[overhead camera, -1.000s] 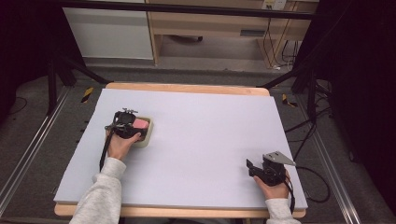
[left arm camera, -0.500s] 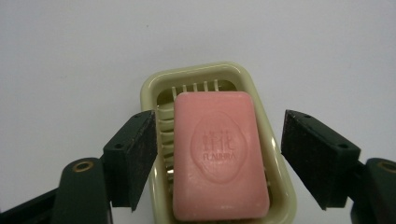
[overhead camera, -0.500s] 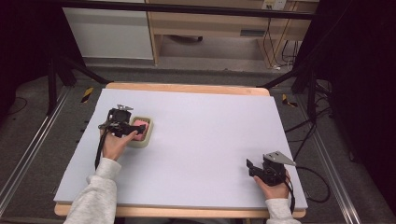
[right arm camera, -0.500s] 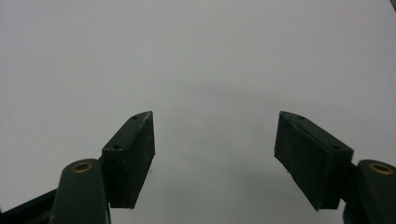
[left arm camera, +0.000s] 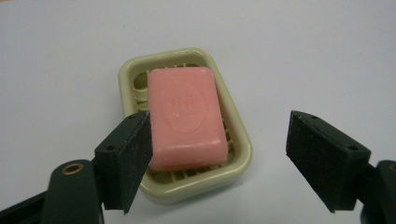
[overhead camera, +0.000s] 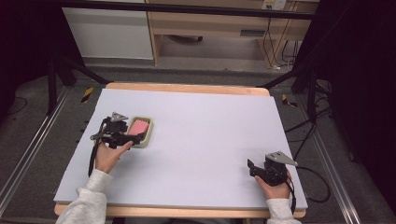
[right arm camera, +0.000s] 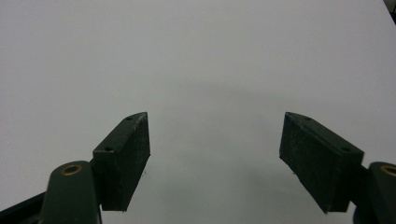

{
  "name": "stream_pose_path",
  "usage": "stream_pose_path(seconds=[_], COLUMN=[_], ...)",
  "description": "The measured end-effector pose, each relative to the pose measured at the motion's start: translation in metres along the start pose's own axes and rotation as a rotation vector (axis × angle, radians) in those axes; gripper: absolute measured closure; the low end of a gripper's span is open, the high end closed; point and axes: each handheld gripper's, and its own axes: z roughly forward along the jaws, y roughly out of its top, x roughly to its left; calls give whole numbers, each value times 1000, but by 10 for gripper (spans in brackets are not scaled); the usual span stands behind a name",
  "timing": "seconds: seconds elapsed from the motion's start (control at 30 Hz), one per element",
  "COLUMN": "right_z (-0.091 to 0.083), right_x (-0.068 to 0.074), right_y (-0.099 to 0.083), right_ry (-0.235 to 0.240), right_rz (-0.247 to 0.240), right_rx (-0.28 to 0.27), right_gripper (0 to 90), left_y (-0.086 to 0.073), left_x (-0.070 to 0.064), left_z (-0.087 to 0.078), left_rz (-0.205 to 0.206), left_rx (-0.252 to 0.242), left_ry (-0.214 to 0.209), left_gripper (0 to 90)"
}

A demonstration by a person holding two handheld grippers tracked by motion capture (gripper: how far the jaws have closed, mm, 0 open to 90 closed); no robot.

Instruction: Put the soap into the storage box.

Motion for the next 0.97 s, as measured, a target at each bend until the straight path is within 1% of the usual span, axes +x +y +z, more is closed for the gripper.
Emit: stream_pose_path(seconds=[0.03, 0.07, 0.2, 0.3, 0.33, 0.37, 0.43, 0.47, 0.5, 0.57, 0.6, 0.63, 0.67, 0.7, 0.77, 0.8, 0.9, 0.97], right_z=[0, 0, -1, 0, 0, 0, 0, -1, -1, 0, 0, -1, -1, -1, -1, -1, -1, -1], right_x=[-1, -1, -3, -4, -5, -5, -5, -5, -5, -7, -7, -8, -9, -9, -10, -10, -10, -10], right_y=[0, 0, -1, -1, -2, -2, -2, -2, -2, -3, -3, -3, -4, -4, -5, -5, -5, -6], right_ry=[-7, -7, -13, -18, -17, -17, -19, -18, -18, -26, -26, -31, -33, -33, -37, -37, -36, -41], right_rz=[2, 2, 12, 17, 16, 16, 16, 23, 23, 24, 24, 27, 28, 28, 34, 34, 33, 26], right_rx=[0, 0, 5, 11, 11, 11, 12, 15, 15, 18, 18, 19, 20, 20, 22, 22, 26, 29], right_gripper=[227, 227, 204, 198, 196, 196, 192, 186, 186, 180, 180, 175, 172, 172, 169, 169, 163, 162], left_y=[-5, -5, -17, -25, -32, -32, -39, -44, -44, -55, -55, -59, -67, -67, -78, -78, -89, -92], left_x=[-1, -1, -3, -2, -1, -1, 1, 4, 4, 9, 9, 11, 14, 14, 19, 19, 24, 27], left_z=[-4, -4, -12, -17, -19, -19, -22, -25, -25, -29, -29, -31, -34, -34, -37, -37, -39, -40], left_rz=[13, 13, 32, 27, 19, 19, 24, 18, 18, 7, 7, 3, -12, -12, -21, -21, -27, -30], left_rx=[-8, -8, -24, -43, -62, -62, -67, -77, -77, -87, -87, -88, -86, -86, -81, -81, -68, -58], left_ry=[1, 1, 11, 14, 11, 11, 20, 24, 24, 26, 26, 33, 37, 37, 48, 48, 61, 71], left_gripper=[216, 212, 201, 198, 192, 190, 189, 180, 180, 178, 177, 177, 177, 177, 177, 178, 179, 182])
